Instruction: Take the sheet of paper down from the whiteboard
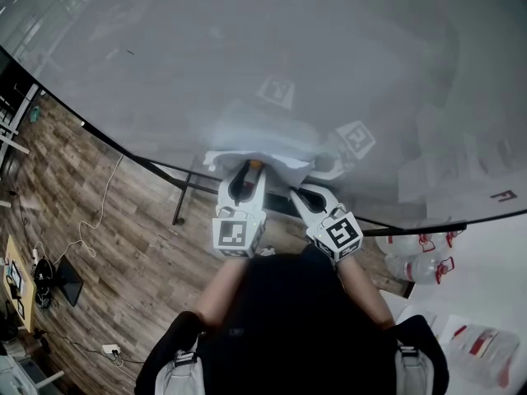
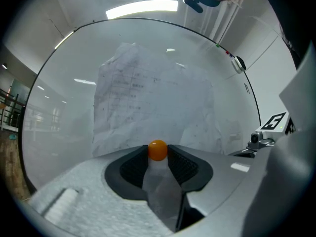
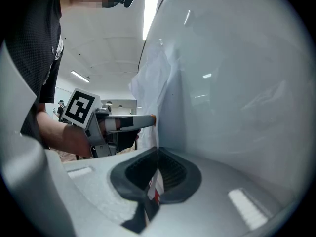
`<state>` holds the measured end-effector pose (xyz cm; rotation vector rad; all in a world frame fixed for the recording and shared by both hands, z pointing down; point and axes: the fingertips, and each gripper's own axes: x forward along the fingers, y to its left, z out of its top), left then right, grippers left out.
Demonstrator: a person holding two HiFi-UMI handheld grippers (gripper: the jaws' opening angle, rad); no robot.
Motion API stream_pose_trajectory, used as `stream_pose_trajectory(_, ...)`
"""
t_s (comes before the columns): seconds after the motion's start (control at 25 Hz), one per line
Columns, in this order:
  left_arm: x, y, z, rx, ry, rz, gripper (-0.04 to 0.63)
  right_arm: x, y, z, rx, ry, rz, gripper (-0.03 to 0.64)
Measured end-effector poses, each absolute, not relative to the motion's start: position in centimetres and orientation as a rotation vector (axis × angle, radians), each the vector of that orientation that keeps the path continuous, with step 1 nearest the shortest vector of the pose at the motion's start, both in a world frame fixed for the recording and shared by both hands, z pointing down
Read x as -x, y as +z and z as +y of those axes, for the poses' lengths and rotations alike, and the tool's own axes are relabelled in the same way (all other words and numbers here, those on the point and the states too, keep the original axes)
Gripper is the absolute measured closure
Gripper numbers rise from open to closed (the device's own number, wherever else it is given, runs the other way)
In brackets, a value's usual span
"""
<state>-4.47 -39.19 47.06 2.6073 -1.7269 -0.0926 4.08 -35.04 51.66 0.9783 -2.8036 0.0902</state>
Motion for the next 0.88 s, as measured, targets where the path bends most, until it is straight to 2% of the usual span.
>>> stream_pose_trajectory(0.88,4.3,46.61,-38.95,-2.571,-0.103,-1.777,0.462,-4.3,51.52,-35.19,-0.964,0.134,-2.838,0.612)
